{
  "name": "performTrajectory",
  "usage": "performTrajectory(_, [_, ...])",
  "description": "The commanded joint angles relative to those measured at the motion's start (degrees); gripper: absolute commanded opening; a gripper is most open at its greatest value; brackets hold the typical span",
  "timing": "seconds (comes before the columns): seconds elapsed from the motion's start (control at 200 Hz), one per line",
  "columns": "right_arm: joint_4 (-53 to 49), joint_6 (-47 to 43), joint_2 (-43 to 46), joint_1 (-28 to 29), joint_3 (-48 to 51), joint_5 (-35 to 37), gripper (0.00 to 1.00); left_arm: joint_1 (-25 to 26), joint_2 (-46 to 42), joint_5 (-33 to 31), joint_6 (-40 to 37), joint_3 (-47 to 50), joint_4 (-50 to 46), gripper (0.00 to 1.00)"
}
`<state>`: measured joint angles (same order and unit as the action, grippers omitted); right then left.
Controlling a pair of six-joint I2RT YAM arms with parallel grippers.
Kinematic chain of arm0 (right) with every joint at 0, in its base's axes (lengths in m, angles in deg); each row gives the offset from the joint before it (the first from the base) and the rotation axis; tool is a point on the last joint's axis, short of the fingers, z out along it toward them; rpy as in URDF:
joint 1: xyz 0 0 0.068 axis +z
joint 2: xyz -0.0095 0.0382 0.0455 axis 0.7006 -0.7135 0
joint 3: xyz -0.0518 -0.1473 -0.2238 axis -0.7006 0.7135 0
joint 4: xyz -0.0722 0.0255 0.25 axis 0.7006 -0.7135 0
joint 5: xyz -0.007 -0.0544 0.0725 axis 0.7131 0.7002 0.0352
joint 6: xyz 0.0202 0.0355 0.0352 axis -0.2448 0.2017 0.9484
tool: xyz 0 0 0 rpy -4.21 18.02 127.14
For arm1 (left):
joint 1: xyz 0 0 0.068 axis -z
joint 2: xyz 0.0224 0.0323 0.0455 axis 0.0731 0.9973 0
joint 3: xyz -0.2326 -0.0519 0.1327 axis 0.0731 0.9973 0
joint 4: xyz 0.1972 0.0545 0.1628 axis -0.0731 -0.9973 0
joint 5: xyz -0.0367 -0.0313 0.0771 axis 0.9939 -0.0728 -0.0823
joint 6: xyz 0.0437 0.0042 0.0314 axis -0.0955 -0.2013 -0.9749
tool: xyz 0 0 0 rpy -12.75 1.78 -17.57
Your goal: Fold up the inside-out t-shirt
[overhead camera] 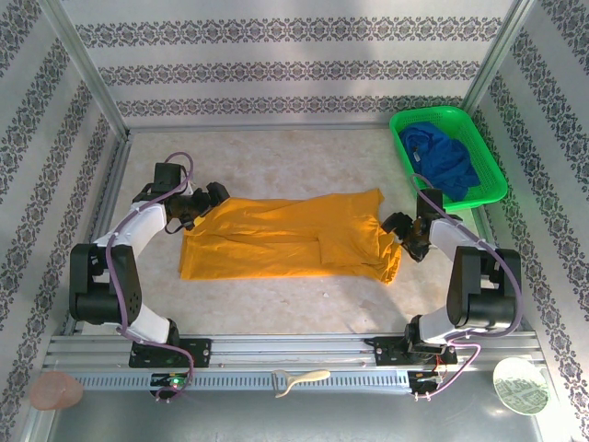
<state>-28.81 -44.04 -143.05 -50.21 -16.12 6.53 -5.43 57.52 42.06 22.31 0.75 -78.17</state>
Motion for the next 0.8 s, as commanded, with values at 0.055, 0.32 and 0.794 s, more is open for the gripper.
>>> performTrajectory(0.055, [8.6,0.8,-0.4,5.3,1.6,-10.2,0.9,-0.3,0.6,1.5,0.3,0.2,0.7,1.0])
performTrajectory(0.32, [10.9,2.4,-2.1,8.7,2.3,-9.2,0.89,-0.2,0.8,1.8,0.9,0.2,1.2,1.0])
performTrajectory(0.794, [16.8,4.5,-6.4,7.9,1.1,-12.6,0.07,-0.2,4.9,-2.1,-2.9,-0.7,-1.2,1.0])
